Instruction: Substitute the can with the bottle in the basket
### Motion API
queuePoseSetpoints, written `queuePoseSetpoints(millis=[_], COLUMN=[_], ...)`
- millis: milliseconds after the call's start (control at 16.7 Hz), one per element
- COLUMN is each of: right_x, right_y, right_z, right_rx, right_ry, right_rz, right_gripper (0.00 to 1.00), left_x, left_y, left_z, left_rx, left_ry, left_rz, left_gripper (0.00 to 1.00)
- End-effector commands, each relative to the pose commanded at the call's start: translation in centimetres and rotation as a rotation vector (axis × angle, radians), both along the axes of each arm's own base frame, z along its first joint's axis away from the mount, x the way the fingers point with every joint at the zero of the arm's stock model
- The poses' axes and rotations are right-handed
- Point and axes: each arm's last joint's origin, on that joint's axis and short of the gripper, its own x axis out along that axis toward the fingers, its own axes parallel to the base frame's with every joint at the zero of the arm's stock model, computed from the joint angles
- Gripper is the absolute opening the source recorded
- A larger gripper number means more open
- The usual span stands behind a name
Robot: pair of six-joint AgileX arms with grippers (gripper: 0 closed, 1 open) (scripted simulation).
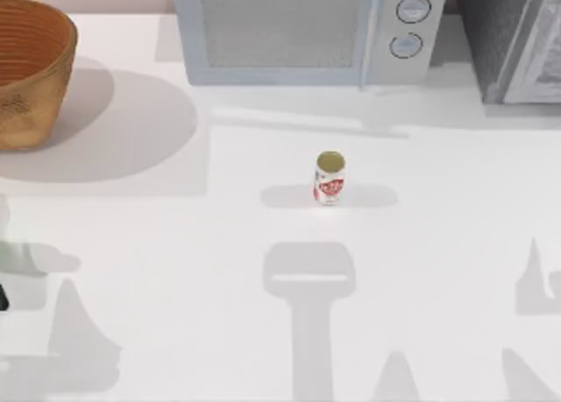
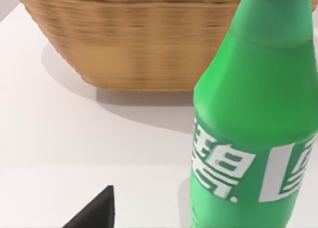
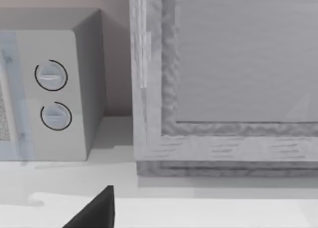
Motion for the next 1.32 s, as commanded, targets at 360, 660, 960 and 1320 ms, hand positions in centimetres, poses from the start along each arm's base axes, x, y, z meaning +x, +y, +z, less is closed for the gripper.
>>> queuePoseSetpoints(millis=[360,660,960,1320], right_x=[0.0,0.0,0.0,0.0], right_y=[0.0,0.0,0.0,0.0], right_z=[0.0,0.0,0.0,0.0], right_rx=[0.000,0.000,0.000,0.000], right_ry=[0.000,0.000,0.000,0.000], right_rz=[0.000,0.000,0.000,0.000], right_gripper=[1.00,1.00,1.00,1.00], left_x=[1.8,5.6,5.9,5.9], left_y=[0.1,-0.1,-0.1,-0.1], left_z=[-0.4,-1.1,-1.2,-1.2], left_rx=[0.000,0.000,0.000,0.000], left_ry=[0.000,-0.001,0.000,0.000], left_rz=[0.000,0.000,0.000,0.000], left_gripper=[1.00,1.00,0.92,0.47])
